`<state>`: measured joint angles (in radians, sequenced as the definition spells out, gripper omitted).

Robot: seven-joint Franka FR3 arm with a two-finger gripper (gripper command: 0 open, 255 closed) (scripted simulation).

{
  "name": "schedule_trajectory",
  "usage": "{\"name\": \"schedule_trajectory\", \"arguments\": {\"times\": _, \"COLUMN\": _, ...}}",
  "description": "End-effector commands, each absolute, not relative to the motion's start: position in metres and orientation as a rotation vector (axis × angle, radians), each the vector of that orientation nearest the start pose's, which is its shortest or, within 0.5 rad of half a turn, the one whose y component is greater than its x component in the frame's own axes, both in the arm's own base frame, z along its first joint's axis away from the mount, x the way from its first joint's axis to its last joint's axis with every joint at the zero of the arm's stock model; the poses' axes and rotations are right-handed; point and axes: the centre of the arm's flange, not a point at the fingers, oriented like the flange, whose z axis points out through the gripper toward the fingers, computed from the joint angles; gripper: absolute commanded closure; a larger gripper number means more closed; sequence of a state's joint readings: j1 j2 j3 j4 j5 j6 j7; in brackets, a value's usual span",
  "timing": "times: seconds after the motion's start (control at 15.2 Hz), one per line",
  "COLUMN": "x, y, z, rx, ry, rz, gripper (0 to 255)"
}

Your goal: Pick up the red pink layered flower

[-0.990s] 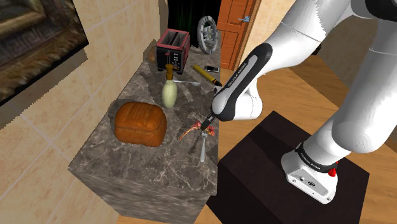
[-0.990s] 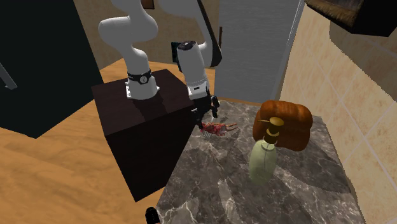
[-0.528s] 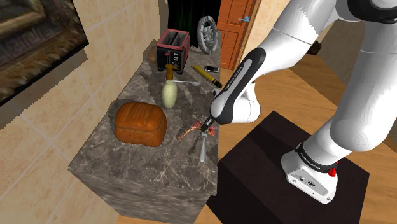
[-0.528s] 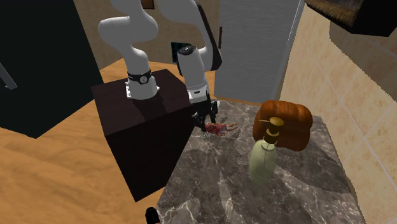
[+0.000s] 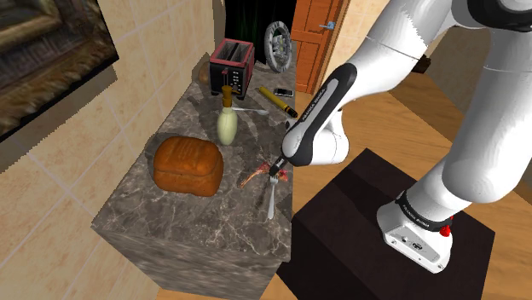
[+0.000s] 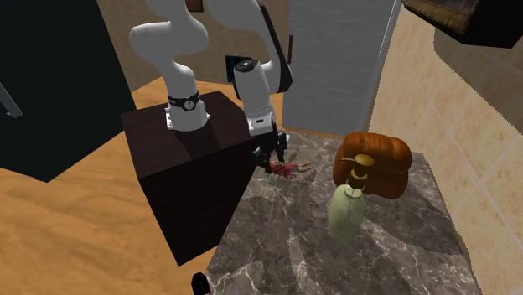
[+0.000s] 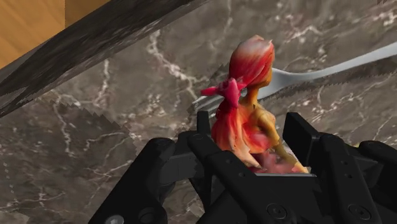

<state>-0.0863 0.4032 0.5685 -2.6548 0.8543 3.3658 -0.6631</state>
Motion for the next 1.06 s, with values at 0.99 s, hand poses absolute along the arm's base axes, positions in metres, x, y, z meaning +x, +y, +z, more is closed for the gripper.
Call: {"name": "schedule_trajectory", "arguments": {"times": 0.99, "x": 0.384, "y": 0.134, "z": 0.225, "rx": -2.971, "ry": -0.315, "rz": -0.388, "gripper": 255}}
